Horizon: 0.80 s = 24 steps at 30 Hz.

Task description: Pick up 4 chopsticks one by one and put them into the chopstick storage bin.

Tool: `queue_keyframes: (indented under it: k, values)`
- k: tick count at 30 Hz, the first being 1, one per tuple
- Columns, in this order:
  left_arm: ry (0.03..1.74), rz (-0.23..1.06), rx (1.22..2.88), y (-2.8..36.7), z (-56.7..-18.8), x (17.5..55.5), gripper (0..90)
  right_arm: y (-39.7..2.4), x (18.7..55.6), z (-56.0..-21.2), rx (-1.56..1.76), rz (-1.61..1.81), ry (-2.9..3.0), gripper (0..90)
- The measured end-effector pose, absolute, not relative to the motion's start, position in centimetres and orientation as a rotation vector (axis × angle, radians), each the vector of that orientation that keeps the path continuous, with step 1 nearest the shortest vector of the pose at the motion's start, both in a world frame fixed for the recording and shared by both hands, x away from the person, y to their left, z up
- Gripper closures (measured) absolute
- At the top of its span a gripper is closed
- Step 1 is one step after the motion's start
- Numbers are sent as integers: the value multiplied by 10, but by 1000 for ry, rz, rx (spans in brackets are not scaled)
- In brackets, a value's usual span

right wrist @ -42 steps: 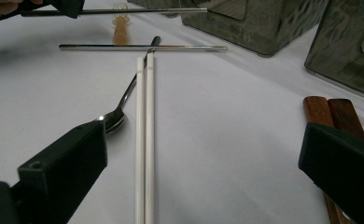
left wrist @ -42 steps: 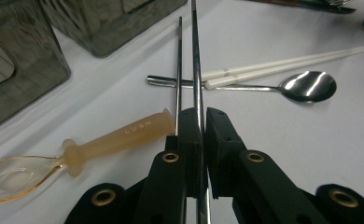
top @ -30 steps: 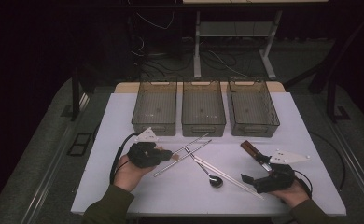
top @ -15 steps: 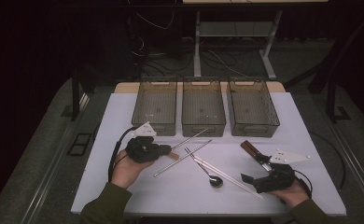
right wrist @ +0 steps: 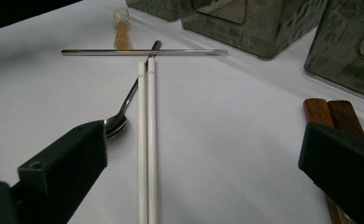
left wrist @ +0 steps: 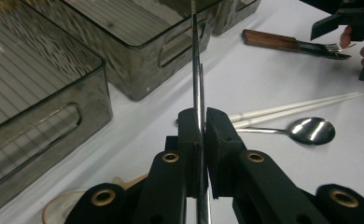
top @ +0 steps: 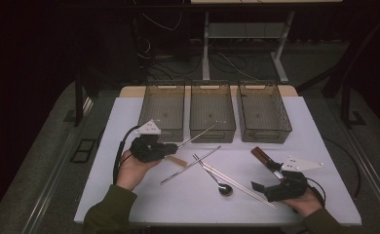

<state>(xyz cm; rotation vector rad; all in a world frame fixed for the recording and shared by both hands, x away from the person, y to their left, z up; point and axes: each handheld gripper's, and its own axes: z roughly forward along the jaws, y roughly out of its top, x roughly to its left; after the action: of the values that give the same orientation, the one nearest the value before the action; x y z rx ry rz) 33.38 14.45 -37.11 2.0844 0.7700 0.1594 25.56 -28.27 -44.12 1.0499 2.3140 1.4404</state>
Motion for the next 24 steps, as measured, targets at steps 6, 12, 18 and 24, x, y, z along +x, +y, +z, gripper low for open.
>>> queue_keyframes:
  k: [6, 12, 18, 24]
  values:
    - [782, 165, 2079, 146, -371, 340, 848, -282, 256, -441, 1048, 1442, 2315, 13]
    - [793, 177, 2075, 148, -369, 346, 848, -284, 255, -441, 1053, 1445, 2311, 13]
    - [821, 194, 2062, 152, -367, 355, 848, -284, 255, -441, 1063, 1451, 2305, 13]
    - [850, 221, 2039, 156, -365, 367, 848, -284, 254, -440, 1059, 1449, 2308, 13]
